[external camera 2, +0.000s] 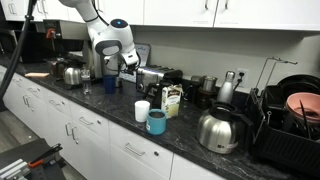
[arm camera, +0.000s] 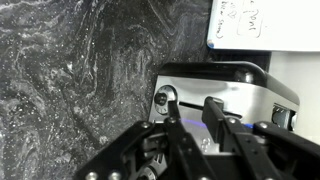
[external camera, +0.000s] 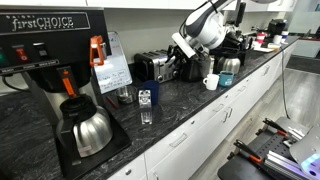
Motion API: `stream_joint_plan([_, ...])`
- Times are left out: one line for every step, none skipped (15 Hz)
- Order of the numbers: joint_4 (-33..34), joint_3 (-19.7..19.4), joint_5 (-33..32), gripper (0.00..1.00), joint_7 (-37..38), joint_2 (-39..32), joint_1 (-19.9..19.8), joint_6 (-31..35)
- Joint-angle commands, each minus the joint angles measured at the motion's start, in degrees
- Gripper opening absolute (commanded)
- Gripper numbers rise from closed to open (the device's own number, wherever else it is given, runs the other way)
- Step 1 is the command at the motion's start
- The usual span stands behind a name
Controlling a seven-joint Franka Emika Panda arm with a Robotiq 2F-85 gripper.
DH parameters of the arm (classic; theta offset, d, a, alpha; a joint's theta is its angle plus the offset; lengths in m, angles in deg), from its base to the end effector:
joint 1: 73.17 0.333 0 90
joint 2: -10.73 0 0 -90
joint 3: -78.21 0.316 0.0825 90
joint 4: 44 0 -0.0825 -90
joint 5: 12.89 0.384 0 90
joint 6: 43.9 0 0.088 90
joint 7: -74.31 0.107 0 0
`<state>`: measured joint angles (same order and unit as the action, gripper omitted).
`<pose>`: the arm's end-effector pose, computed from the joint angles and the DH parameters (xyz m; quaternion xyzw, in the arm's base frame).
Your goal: Push down the toaster lever to the right.
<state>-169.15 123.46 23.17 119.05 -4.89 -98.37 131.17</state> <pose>0.5765 0.1432 0.3584 -0.7890 0.4996 -0.1315 0.3325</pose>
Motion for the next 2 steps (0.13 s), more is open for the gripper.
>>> stream_joint_plan([0.0,0.0,0.0,0.33,0.0,0.0,0.0,0.0])
stream_joint_plan([0.0,0.0,0.0,0.33,0.0,0.0,0.0,0.0])
